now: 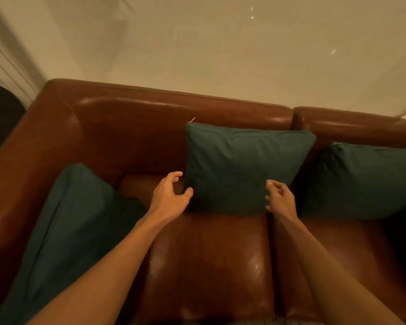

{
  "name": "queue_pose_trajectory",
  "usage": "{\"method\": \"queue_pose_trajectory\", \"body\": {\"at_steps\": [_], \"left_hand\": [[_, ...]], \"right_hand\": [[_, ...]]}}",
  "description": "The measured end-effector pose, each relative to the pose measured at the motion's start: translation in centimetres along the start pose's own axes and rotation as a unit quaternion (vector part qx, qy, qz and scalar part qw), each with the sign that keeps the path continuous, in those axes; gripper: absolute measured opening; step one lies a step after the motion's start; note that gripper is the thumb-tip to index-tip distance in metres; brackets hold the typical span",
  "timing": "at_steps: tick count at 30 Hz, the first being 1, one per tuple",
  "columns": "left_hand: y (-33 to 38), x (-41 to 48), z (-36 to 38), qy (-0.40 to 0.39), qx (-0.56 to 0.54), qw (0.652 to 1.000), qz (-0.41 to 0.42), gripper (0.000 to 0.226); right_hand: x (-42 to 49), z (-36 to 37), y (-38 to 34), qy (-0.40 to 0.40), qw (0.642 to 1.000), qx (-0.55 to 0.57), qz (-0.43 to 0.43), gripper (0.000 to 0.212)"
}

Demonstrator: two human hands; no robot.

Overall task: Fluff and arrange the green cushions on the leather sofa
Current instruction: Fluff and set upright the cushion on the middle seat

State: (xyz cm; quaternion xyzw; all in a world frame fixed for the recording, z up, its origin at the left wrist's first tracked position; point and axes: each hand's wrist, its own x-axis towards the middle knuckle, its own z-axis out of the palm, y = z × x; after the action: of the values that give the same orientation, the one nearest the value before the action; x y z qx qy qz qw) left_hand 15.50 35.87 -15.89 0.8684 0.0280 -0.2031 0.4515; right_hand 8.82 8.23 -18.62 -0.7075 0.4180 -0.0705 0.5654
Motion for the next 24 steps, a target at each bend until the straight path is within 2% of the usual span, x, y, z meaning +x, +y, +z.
{"method": "queue_pose_trajectory", "body": {"at_steps": [2,3,7,10,13,14,16,19,24], "left_hand": [[1.2,2.0,2.2,-0.016,-0.047,0.998,-0.032,0.07],[1.7,2.9,3.2,-0.018,-0.074,0.996,-0.043,0.078],[3.0,6.8,6.4,0.023,-0.175,0.979,-0.104,0.106],[3.4,9.1,8.1,0.044,-0.225,0.962,-0.149,0.124],[3.4,10.5,9.7,0.057,-0.268,0.949,-0.155,0.118],[3.4,10.8,10.2,0.057,-0.274,0.947,-0.156,0.117],[3.5,11.2,10.7,0.06,-0.283,0.944,-0.155,0.114],[3.2,11.7,10.7,0.057,-0.303,0.939,-0.153,0.105],[3.1,11.7,9.8,0.042,-0.309,0.938,-0.15,0.087]], "right_hand": [[3.1,-1.7,0.0,0.028,0.999,0.019,0.003,0.023],[4.8,-2.3,0.2,0.035,0.999,0.029,0.007,0.034],[11.2,-3.7,1.2,0.044,0.997,0.032,0.047,0.102],[13.8,-3.5,0.8,0.049,0.995,0.068,0.05,0.107],[14.8,-3.6,0.6,0.026,0.989,0.123,0.075,0.137],[14.8,-3.5,0.7,0.007,0.988,0.136,0.079,0.141],[14.8,-3.2,1.0,-0.015,0.987,0.135,0.087,0.133],[14.9,-2.4,1.4,-0.012,0.987,0.139,0.082,0.122],[14.0,-1.6,1.7,-0.012,0.984,0.15,0.101,0.124]]}}
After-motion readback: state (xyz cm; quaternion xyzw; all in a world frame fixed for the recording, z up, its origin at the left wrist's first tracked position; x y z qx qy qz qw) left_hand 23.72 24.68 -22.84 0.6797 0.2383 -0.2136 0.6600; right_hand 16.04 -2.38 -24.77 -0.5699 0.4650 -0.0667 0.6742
